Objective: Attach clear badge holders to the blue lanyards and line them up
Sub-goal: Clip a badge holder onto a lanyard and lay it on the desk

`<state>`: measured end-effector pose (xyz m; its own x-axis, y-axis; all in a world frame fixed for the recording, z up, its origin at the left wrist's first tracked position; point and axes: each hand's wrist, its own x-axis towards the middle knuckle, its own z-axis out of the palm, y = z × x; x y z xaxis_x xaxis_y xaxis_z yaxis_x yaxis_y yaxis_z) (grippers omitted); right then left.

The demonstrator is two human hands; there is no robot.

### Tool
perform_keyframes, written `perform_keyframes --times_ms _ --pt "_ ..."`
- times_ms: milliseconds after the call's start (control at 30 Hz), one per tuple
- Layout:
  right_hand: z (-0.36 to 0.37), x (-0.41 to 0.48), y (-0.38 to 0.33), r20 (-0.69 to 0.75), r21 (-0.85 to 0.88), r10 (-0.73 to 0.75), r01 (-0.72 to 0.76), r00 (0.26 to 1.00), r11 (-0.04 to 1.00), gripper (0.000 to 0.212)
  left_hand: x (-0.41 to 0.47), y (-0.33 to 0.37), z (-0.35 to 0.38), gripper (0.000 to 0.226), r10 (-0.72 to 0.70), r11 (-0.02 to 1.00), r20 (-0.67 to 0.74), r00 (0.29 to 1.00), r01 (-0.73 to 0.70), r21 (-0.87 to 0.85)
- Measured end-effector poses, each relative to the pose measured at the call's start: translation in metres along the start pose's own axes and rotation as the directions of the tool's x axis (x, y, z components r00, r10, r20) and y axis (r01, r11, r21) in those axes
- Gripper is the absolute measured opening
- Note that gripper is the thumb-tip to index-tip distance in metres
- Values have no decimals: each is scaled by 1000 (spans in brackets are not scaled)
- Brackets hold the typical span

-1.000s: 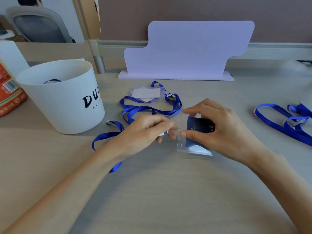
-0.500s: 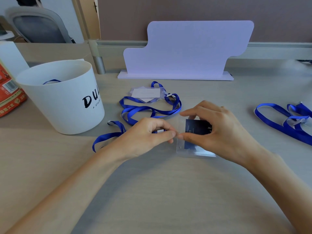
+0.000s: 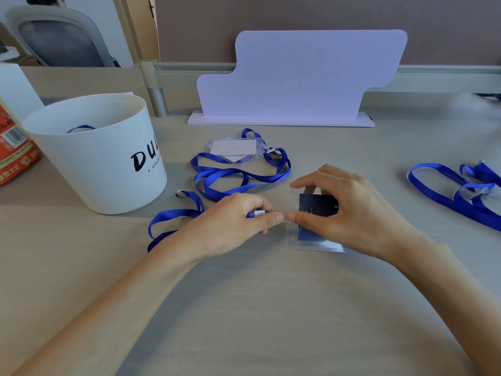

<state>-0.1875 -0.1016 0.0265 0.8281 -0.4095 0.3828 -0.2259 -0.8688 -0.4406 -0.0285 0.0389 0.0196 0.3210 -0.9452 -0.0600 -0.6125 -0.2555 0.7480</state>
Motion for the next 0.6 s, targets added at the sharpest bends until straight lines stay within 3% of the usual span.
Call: perform_keyframes --times_ms 433,600 --pt "0 -1 1 -20 24 -28 29 999 999 55 0 1 -1 14 81 992 -25 996 -83 -93" --pt "5 -4 -2 5 -32 -147 147 989 989 25 1 0 1 10 79 993 -37 996 -82 -84"
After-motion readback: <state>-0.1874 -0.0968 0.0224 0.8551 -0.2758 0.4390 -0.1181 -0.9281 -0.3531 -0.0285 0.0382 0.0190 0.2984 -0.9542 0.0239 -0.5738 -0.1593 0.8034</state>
